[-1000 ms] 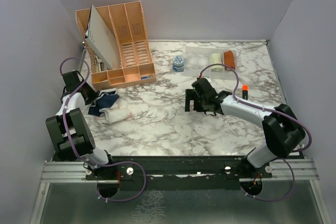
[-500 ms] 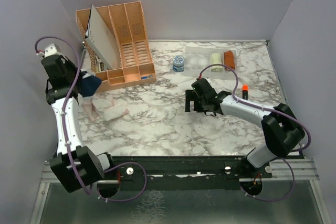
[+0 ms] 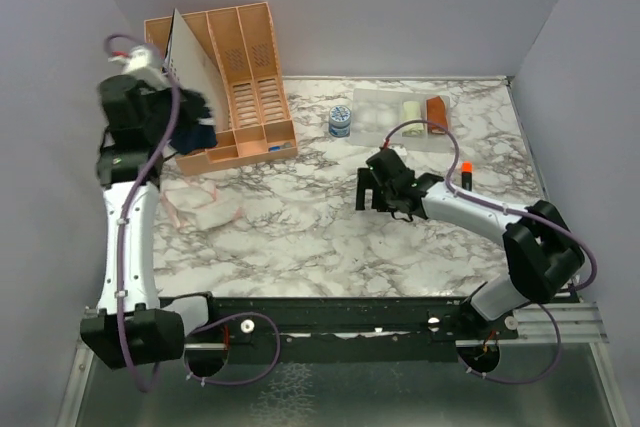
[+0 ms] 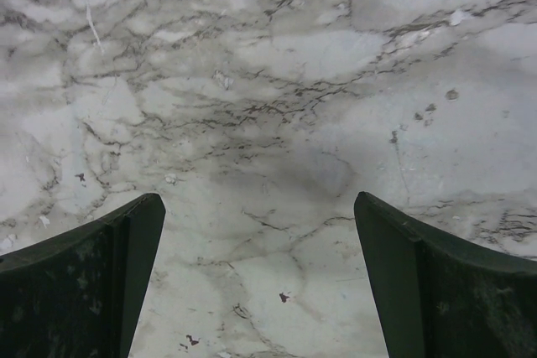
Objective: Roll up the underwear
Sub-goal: Pick up the underwear from the corner of the board, then place the underwear at the center of the board.
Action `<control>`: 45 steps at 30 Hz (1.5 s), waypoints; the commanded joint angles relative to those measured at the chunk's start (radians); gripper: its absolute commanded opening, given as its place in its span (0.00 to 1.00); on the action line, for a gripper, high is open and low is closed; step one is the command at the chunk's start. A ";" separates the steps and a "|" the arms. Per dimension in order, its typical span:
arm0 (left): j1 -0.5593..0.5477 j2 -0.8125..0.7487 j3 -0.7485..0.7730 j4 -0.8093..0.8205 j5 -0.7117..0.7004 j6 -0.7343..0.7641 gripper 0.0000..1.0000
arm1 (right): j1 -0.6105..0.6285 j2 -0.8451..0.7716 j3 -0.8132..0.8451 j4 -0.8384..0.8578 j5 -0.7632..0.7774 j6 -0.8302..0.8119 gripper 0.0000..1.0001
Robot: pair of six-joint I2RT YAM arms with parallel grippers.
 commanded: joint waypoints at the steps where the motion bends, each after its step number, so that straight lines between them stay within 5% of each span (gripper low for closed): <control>1: -0.433 0.067 0.010 0.060 0.132 -0.079 0.00 | -0.050 -0.119 -0.001 -0.031 0.149 0.053 1.00; 8: -0.800 0.085 -0.107 0.122 0.114 -0.201 0.00 | -0.318 -0.413 -0.092 -0.010 0.060 0.003 1.00; 13: -0.970 0.094 -0.211 0.202 0.027 -0.290 0.00 | -0.358 -0.521 -0.088 -0.101 0.091 -0.047 1.00; 17: -1.030 0.127 -0.331 0.294 -0.045 -0.381 0.00 | -0.358 -0.574 -0.129 -0.110 -0.046 -0.045 1.00; 20: -1.047 0.152 -0.415 0.366 -0.088 -0.439 0.04 | -0.358 -0.630 -0.214 -0.050 -0.231 -0.036 1.00; 24: -1.054 0.240 -0.426 0.347 -0.076 -0.426 0.59 | -0.358 -0.679 -0.341 0.088 -0.500 -0.046 0.99; 30: -1.043 0.203 -0.345 0.107 -0.354 -0.317 0.98 | -0.355 -0.576 -0.445 0.196 -0.797 -0.032 0.84; 33: -0.987 0.174 -0.365 0.048 -0.413 -0.279 0.99 | -0.321 -0.534 -0.490 0.251 -0.808 -0.005 0.81; 38: -0.849 0.163 -0.452 0.067 -0.296 -0.256 0.99 | -0.224 -0.430 -0.540 0.330 -0.766 0.068 0.77; 45: -0.826 0.181 -0.483 0.100 -0.246 -0.256 0.99 | -0.171 -0.272 -0.551 0.436 -0.674 0.117 0.69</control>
